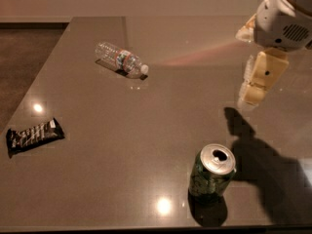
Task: Pick water bottle
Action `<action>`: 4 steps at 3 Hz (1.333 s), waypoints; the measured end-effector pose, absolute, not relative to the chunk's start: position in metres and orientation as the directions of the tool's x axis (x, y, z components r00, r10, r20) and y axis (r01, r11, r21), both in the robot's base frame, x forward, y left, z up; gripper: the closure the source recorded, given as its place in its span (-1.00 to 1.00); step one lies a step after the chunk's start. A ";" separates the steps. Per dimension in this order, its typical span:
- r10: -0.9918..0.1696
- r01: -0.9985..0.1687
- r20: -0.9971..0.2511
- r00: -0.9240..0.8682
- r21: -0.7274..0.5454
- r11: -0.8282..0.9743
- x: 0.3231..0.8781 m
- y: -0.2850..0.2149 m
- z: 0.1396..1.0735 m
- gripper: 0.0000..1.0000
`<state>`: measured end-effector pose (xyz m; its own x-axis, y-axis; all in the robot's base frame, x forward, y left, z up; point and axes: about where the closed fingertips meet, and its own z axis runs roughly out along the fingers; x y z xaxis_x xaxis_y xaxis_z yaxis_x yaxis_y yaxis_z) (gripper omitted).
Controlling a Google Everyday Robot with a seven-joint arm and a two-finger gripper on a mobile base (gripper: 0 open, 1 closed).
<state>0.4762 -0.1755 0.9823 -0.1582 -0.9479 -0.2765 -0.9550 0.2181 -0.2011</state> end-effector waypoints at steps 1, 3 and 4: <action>-0.936 -0.954 -0.308 -0.168 -0.188 0.233 0.511 -0.141 0.984 -1.00; -0.893 -0.908 -0.327 -0.310 -0.177 0.380 0.581 -0.076 0.969 -1.00; -0.862 -0.876 -0.325 -0.389 -0.158 0.455 0.614 -0.051 0.962 -1.00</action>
Offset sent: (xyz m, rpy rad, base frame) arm 0.1127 0.1110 -0.0152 0.0647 0.0170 -0.1851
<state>0.6144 -0.0507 0.9620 -0.3893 -0.8618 -0.3252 -0.8763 0.4553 -0.1576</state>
